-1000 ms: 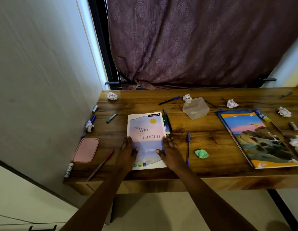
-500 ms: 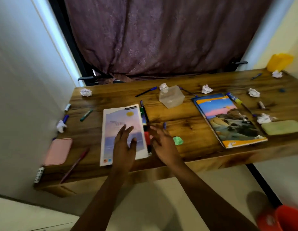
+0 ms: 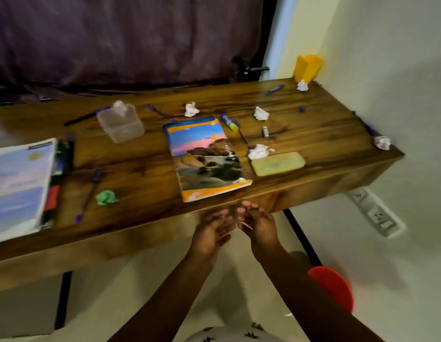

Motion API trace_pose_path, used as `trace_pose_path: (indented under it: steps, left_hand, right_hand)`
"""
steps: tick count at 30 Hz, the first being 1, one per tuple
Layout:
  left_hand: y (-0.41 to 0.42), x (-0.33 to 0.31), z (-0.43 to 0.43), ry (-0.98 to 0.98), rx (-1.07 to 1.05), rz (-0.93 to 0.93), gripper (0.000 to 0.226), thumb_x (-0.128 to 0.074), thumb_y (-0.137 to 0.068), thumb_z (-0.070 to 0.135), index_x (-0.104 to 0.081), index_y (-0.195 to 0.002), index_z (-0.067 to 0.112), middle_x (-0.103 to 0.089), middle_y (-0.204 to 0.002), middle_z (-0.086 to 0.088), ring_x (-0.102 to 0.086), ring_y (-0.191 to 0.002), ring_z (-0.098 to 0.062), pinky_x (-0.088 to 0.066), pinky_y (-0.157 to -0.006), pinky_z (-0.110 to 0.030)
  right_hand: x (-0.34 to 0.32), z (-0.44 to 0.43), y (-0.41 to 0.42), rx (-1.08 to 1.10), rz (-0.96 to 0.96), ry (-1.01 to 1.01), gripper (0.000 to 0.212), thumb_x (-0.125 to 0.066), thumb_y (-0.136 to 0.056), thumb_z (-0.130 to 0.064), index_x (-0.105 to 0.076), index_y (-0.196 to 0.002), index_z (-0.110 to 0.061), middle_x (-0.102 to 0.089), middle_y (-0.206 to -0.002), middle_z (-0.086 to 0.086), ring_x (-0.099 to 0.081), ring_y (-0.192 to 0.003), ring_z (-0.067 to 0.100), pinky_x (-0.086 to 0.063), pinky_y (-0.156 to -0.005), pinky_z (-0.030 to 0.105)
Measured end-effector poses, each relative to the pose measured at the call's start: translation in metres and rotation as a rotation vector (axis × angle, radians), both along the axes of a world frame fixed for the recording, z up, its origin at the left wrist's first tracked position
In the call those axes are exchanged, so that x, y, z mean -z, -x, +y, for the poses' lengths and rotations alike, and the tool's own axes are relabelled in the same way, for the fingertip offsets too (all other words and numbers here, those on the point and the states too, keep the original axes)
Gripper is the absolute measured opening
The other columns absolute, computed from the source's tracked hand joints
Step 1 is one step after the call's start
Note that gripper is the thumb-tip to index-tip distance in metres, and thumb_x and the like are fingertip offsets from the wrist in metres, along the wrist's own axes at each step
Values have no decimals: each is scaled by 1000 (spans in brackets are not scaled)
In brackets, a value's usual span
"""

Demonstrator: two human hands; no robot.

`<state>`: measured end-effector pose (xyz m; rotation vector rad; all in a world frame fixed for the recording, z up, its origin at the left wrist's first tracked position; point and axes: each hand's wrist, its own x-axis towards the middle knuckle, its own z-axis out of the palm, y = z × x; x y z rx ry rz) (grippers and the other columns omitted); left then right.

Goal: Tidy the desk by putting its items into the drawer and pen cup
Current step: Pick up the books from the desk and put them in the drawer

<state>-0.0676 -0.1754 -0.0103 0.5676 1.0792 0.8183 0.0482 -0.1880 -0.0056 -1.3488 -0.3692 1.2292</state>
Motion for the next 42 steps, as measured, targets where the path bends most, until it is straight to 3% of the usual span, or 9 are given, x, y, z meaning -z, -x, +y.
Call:
trace_pose_path:
  steps: [5, 9, 12, 15, 21, 27, 30, 38, 42]
  left_hand:
    - [-88, 52, -1, 373, -200, -240, 34, -41, -98, 36, -59, -101, 9, -59, -123, -17, -61, -93, -27, -44, -82, -37]
    - [-128, 76, 5, 463, -458, -438, 65, -28, -97, 55, -39, -136, 5, -42, -142, -20, -46, -124, -36, -33, -103, -45]
    - [-143, 92, 12, 484, -566, -504, 78, -24, -92, 66, -26, -147, 11, -31, -151, -18, -31, -137, -36, -23, -111, -49]
    - [-149, 108, 21, 482, -653, -562, 85, -20, -87, 74, -23, -149, 15, -24, -155, -14, -22, -142, -35, -18, -113, -51]
    - [-148, 125, 26, 371, -773, -709, 95, -15, -81, 81, -27, -148, 15, -31, -152, -13, -28, -140, -34, -14, -115, -52]
    - [-147, 124, 21, 340, -772, -789, 99, -18, -79, 83, -26, -147, 11, -35, -149, -18, -33, -137, -37, -19, -114, -54]
    - [-143, 123, 20, 326, -724, -776, 102, -16, -78, 84, -24, -148, 11, -34, -150, -18, -32, -137, -37, -18, -113, -53]
    - [-137, 123, -20, 371, -579, -616, 86, -24, -86, 74, -22, -150, 16, -32, -152, -13, -28, -141, -31, -14, -115, -51]
    - [-119, 81, -45, 303, -216, -284, 66, -24, -95, 58, -39, -142, 13, -46, -144, -10, -39, -135, -25, -25, -110, -43]
  right_hand:
    - [45, -6, -127, -60, 271, 273, 13, -52, -92, -13, -58, -81, -10, -60, -84, 7, -57, -74, 19, -46, -71, 29]
    - [75, 13, -174, -26, 349, 331, 26, -40, -100, -22, -58, -98, -3, -59, -90, 12, -58, -79, 21, -46, -77, 31]
    - [88, 27, -187, 22, 446, 366, 51, -27, -103, -36, -44, -132, 3, -56, -125, 21, -55, -116, 30, -37, -103, 37]
    - [103, 36, -195, 95, 541, 343, 71, -20, -100, -51, -33, -141, 5, -38, -146, 22, -36, -137, 34, -26, -113, 41]
    - [120, 56, -200, 206, 712, 241, 90, -20, -89, -70, -28, -144, 0, -30, -152, 19, -29, -141, 33, -22, -116, 44]
    - [129, 49, -202, 162, 809, 156, 92, -22, -86, -74, -41, -137, 0, -46, -140, 19, -46, -125, 34, -27, -111, 47]
    - [130, 48, -206, 144, 781, 162, 92, -21, -86, -75, -41, -137, 0, -47, -139, 19, -53, -112, 33, -29, -109, 46]
    - [124, 8, -218, -110, 558, 324, 75, -23, -94, -63, -43, -132, -2, -37, -148, 18, -34, -138, 32, -26, -110, 42]
    - [69, -22, -224, -512, -223, 350, 32, -45, -98, -30, -53, -123, -13, -54, -132, 7, -51, -122, 24, -36, -93, 34]
